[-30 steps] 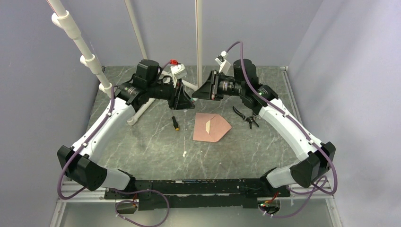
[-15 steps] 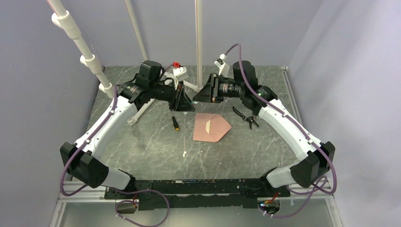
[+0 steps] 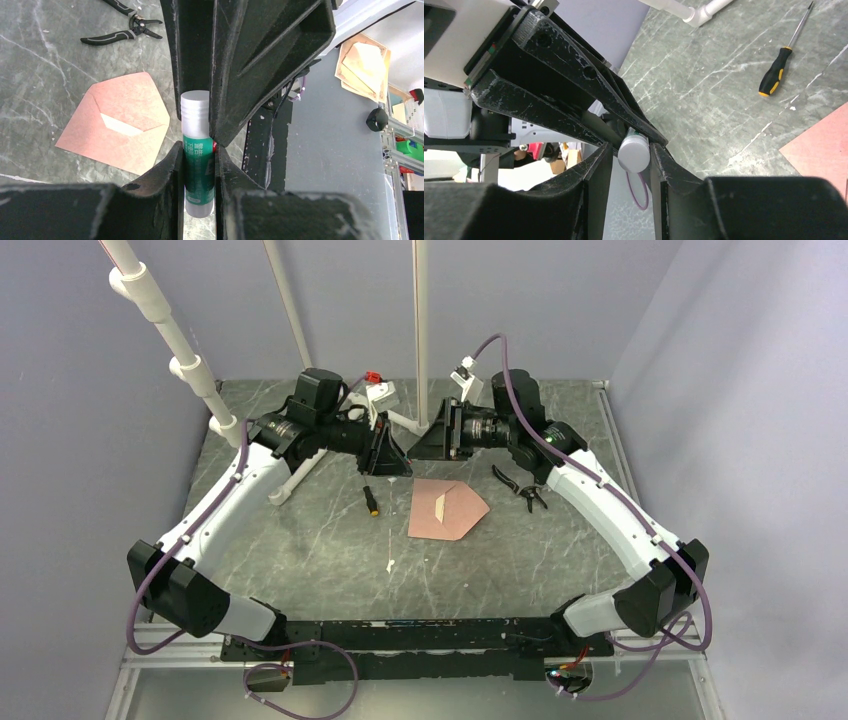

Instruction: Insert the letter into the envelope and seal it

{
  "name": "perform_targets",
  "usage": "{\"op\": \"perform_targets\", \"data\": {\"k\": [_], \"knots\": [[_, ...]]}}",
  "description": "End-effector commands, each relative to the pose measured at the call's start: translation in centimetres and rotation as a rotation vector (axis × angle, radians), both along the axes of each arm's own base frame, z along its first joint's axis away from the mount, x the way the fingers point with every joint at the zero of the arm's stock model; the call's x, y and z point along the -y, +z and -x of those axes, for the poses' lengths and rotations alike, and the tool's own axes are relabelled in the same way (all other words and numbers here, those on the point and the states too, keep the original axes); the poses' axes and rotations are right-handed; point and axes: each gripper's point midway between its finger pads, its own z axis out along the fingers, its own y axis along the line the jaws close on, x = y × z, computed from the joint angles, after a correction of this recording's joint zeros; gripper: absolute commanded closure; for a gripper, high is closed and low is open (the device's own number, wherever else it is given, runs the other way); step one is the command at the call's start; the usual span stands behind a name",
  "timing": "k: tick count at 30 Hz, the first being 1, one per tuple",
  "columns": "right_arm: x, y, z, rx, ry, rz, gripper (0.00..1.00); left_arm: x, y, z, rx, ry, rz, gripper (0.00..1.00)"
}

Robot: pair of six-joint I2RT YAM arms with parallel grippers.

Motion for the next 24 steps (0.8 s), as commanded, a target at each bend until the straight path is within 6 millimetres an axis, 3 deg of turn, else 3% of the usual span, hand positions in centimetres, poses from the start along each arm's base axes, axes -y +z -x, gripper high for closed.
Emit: {"op": "perform_targets", "data": {"k": [1, 3, 6, 11, 15, 21, 24], "knots": [[0.1, 1.2, 1.1, 0.033, 0.055, -0.006, 0.70, 0.2, 1.3, -0.8, 0.063, -0.002, 0.020, 0.98], [0.2, 1.2, 1.0, 0.044, 0.045, 0.003, 0.86, 0.2, 1.2, -0.7, 0.063, -0.009, 0.018, 0.97], [0.4, 1.3, 0.5, 0.064, 0.013, 0.013, 1.00, 0.2, 1.0, -0.2, 0.052, -0.028, 0.018, 0.98], [1.6, 2.0, -1.2, 0.124, -0.082, 0.027, 1.00, -0.6, -0.6, 1.4, -0.013, -0.088, -0.041, 0.98], [3.8, 5.3, -1.9, 0.226, -0.128, -0.093, 1.00, -1.4, -2.3, 3.2, -0.071, -0.140, -0.084, 0.98], [6.2, 8.2, -2.2, 0.247, -0.175, -0.229, 1.00, -1.5, -2.5, 5.0, -0.111, -0.191, -0.037, 0.98], [7.1, 8.2, -2.5, 0.237, -0.196, -0.230, 1.00, -1.6, -2.7, 5.1, -0.111, -0.190, -0.043, 0.98]]}}
